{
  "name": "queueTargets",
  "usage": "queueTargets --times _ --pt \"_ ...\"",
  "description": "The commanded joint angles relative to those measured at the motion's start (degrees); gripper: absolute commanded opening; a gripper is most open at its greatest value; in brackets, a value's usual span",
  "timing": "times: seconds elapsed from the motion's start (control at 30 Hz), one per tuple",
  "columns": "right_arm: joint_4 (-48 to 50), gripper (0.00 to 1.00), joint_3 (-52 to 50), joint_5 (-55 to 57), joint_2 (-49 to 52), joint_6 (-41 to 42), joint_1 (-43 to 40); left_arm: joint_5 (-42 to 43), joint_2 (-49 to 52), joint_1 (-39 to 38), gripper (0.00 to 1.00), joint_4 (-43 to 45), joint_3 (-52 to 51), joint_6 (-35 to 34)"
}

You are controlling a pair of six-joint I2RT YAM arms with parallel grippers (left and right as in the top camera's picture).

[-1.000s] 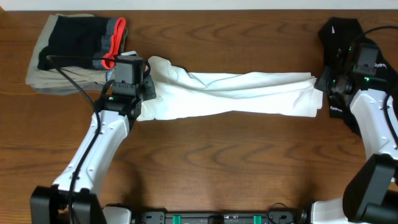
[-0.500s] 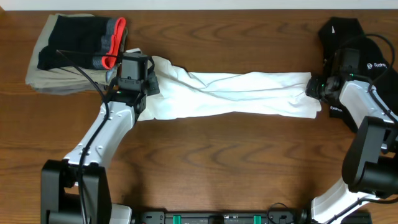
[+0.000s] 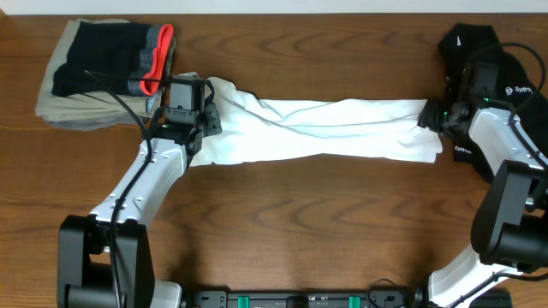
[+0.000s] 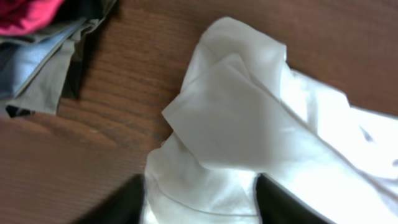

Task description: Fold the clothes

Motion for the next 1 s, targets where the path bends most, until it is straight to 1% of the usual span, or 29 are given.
queueTargets --times 0.0,0.1,0.13,0.17,0.27,0.5,0.63,0.7,0.87,0.9,0.97 --pt "-0.1 0.62 1.2 0.2 0.3 -0.9 -1.0 0.5 -0.1 0.2 0.81 -0.9 1.0 0.9" --pt "0.0 0.69 1.2 1.8 1.4 -0.9 -1.2 0.5 -1.0 0.2 0.96 -2.1 1.0 2.7" --pt "0.2 0.69 1.2 2.3 2.1 -1.3 -1.2 0.4 -1.6 0.3 0.99 -2.5 1.0 3.3" --pt "0.2 0.72 1.2 2.3 2.8 -1.8 -1.2 0.1 -2.4 0.4 0.98 -3.1 1.0 3.4" --pt "-0.1 0.75 1.2 2.6 5.4 -3.0 -1.2 0.1 -5.0 1.2 0.98 -4.9 1.0 3.7" --pt "-2.8 0.76 1.1 0.8 9.0 -3.0 -1.1 0.1 -10.8 4.0 0.98 -8.8 1.0 3.8" --pt "-4.9 0.76 1.1 -1.9 10.5 -3.4 -0.8 0.1 -12.2 5.4 0.98 -10.3 1.0 3.8" --pt "-5.1 0.71 1.1 -3.4 11.6 -4.3 -0.1 0.1 -12.2 6.3 0.98 -10.7 1.0 3.8" --pt "-4.7 0.50 1.1 -4.9 14.0 -4.3 1.6 0.1 -12.2 8.8 0.98 -11.7 1.0 3.7" --pt "-4.3 0.44 1.1 -5.4 14.2 -4.3 1.8 0.1 -12.2 9.3 0.98 -11.8 1.0 3.7" --pt "-3.3 0.27 1.1 -5.4 14.4 -4.3 2.0 0.1 -12.2 10.0 0.98 -11.8 1.0 3.7"
